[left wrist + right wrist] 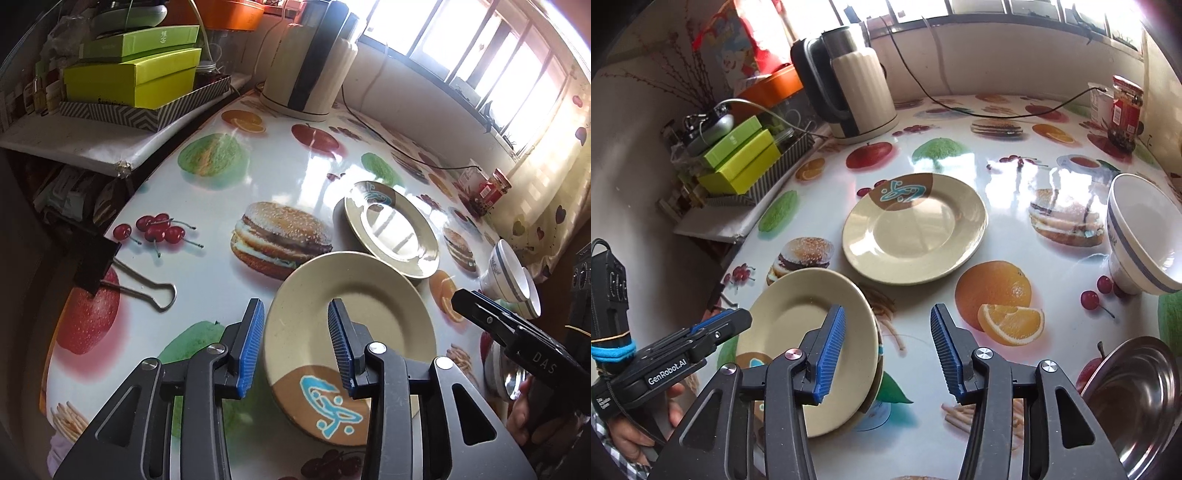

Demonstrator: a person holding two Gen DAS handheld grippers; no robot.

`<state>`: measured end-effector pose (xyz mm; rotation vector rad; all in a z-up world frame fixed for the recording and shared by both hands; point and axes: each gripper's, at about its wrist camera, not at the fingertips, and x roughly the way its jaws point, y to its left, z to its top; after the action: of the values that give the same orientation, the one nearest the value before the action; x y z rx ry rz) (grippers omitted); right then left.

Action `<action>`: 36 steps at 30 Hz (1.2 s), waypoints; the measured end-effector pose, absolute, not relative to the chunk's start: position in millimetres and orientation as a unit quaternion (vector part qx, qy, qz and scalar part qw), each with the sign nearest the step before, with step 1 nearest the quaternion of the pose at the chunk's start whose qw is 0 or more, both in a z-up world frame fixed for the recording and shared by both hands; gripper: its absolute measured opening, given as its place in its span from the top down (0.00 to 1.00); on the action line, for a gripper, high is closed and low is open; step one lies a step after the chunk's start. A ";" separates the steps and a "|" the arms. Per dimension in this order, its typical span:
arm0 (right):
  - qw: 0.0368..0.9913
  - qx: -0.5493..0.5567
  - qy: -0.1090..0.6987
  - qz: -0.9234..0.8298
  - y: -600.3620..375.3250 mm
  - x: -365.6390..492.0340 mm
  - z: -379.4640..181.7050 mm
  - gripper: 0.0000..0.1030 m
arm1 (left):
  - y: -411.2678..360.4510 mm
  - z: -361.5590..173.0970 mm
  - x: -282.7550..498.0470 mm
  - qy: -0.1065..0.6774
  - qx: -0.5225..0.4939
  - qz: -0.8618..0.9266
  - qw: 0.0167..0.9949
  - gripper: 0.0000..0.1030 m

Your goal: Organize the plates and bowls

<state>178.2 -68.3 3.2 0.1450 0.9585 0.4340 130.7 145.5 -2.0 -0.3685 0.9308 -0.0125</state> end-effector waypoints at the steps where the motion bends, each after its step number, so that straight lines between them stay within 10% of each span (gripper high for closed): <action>1: 0.865 0.071 0.454 0.203 -70.8 180.7 5.3 0.52 | 144.5 0.4 135.0 0.445 -0.176 -0.009 0.878 0.64; 36: 0.846 0.135 0.505 0.110 -99.1 294.6 -33.5 0.53 | 104.4 -21.2 288.2 0.495 -0.139 -0.067 0.855 0.64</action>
<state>294.6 -99.1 -33.5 0.2840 1.0645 0.2311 288.2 104.4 -21.2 -0.2928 1.0413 -0.1416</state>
